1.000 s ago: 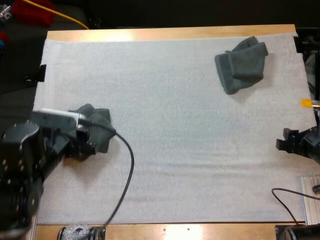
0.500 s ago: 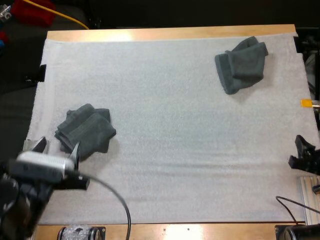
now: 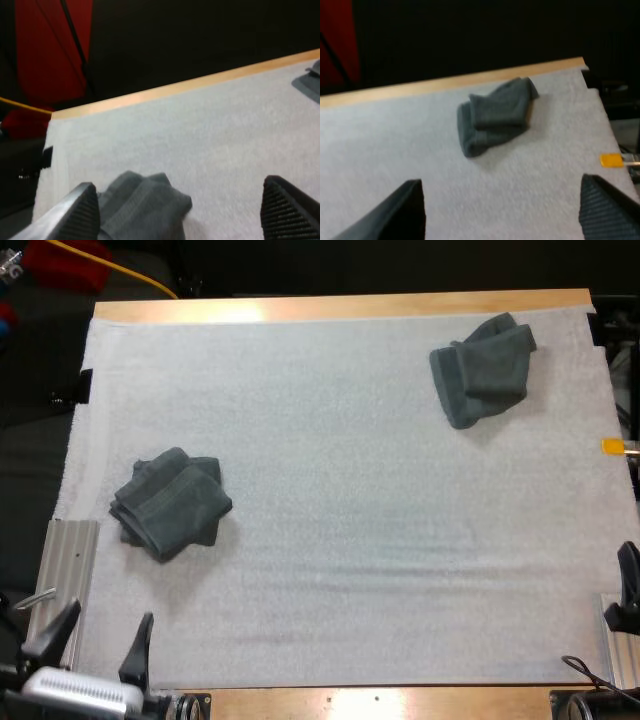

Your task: Pick towel from pile, fold and stack

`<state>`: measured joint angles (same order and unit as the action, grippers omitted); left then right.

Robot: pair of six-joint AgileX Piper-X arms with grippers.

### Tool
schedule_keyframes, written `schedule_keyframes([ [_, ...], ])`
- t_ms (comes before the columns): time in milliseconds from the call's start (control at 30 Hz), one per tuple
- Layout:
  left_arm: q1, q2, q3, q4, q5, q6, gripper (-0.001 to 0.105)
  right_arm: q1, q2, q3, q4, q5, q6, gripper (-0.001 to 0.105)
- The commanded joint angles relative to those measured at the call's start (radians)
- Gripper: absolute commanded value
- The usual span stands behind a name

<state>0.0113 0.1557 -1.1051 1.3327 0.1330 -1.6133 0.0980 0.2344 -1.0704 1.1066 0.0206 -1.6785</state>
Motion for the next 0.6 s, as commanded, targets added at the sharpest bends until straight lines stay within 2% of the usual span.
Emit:
schedule_keyframes([
  [0, -0.005, -0.026, 0.015, 0.018, -0.009, 0.004, 0.065, 0.001, -0.022, -0.002, 0.016, -0.004, 0.009, 0.063],
  [233, -0.005, -0.183, 0.1, 0.108, -0.009, 0.001, 0.065, 0.001, -0.106, -0.002, 0.107, -0.002, 0.007, 0.063],
  [567, -0.002, -0.313, 0.132, 0.207, -0.01, -0.053, 0.065, 0.001, -0.214, -0.004, 0.215, -0.002, -0.024, 0.063],
])
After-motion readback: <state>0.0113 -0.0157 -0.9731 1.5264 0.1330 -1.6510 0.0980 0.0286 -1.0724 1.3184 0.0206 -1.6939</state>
